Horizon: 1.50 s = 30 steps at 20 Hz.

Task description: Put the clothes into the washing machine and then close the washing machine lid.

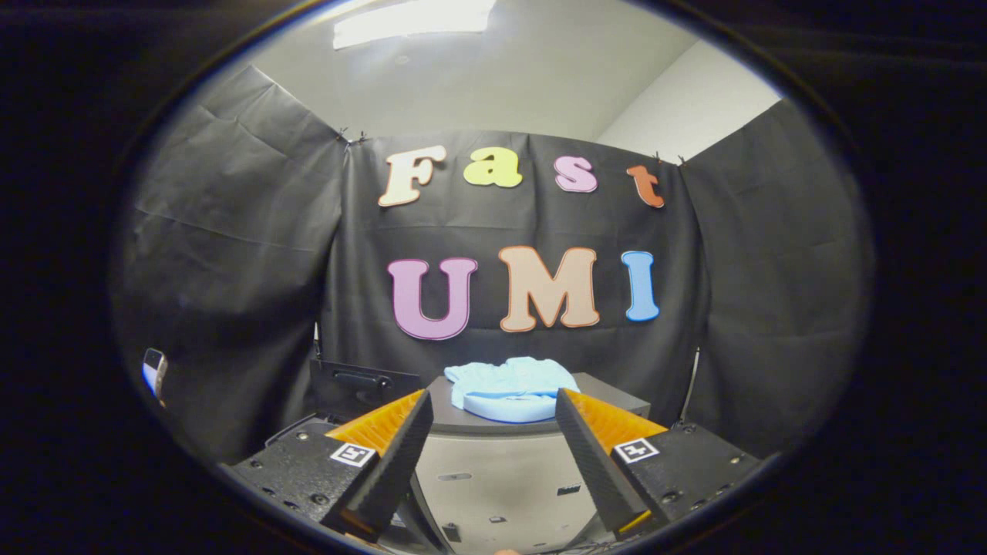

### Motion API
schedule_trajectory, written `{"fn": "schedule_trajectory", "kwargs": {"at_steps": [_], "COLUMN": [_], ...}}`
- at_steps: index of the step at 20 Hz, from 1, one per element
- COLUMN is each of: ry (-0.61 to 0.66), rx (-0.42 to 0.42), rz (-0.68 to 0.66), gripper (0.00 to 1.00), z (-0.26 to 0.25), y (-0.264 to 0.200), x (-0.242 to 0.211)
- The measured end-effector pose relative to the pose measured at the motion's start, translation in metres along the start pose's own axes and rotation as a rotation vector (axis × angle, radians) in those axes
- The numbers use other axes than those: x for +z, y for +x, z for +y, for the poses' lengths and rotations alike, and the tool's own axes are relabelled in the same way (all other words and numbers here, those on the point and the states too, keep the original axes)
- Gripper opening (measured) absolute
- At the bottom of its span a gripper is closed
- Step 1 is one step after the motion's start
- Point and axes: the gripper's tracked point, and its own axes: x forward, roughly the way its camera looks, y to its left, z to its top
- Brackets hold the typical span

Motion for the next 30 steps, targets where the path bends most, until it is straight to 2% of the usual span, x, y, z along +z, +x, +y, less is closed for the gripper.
{"fn": "schedule_trajectory", "kwargs": {"at_steps": [5, 12, 18, 24, 30], "ry": [-0.036, -0.051, -0.090, -0.079, -0.071], "rx": [0.007, 0.031, 0.017, -0.056, -0.071], "rz": [0.046, 0.180, 0.336, 0.542, 0.703], "gripper": [0.97, 0.97, 0.97, 0.97, 0.98], "z": [-0.007, -0.007, -0.003, -0.024, -0.029], "y": [0.067, 0.182, 0.256, 0.290, 0.283], "x": [-0.012, -0.007, -0.030, -0.099, -0.155]}}
